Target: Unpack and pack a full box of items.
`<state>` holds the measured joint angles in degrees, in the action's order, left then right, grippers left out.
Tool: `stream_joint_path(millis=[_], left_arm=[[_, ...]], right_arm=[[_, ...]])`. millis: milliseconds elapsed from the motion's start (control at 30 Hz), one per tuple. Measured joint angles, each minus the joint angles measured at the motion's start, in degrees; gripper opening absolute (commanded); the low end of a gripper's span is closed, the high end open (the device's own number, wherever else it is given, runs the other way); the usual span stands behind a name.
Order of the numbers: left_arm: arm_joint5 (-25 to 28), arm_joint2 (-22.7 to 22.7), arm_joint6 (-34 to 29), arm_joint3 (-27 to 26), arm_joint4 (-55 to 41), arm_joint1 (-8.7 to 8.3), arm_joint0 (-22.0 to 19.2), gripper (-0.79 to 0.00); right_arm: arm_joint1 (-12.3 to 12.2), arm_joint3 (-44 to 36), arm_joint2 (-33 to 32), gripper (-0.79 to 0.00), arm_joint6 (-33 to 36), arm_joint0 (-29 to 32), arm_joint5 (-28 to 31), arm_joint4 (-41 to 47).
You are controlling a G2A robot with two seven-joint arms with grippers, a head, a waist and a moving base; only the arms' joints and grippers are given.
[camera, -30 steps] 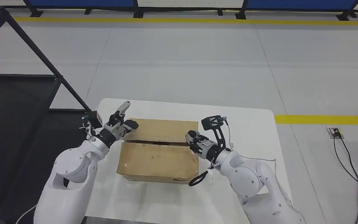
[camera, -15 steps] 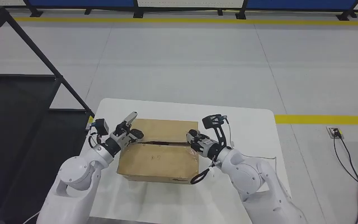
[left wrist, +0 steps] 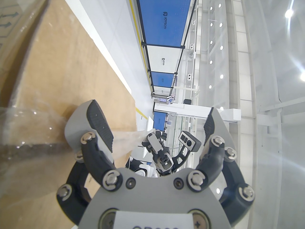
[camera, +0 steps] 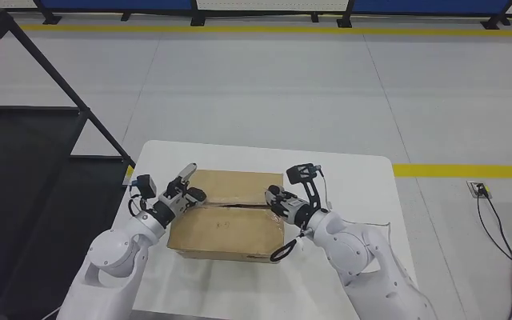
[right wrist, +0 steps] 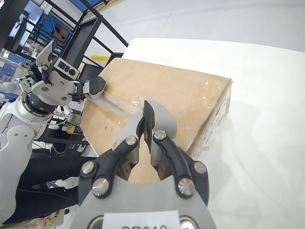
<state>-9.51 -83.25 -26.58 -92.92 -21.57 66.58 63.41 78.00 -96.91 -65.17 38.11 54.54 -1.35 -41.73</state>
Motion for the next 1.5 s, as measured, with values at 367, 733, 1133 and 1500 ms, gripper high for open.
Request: stream_joint_path(millis=[367, 733, 1133, 1500], left_arm=[[0.44, 1.70, 4.98, 0.11, -0.27, 0.54, 0.51, 0.000], [0.56, 2.61, 5.75, 0.25, 0.14, 0.78, 0.66, 0.000], [0.56, 2.56, 5.69, -0.08, -0.01, 0.89, 1.03, 0.000], [0.49, 2.69, 5.67, -0.82, -0.34, 1.02, 1.32, 0.000]], right_arm=[[0.08, 0.41, 1.29, -0.785, -1.03, 0.07, -1.19, -2.38], [0.08, 0.79, 1.59, -0.517, -0.61, 0.27, -1.97, -3.06], [0.02, 0.18, 1.09, -0.471, -0.61, 0.81, -2.78, -3.19], [-0.46, -4.88, -2.39, -0.434, -2.74, 4.15, -3.98, -2.02]])
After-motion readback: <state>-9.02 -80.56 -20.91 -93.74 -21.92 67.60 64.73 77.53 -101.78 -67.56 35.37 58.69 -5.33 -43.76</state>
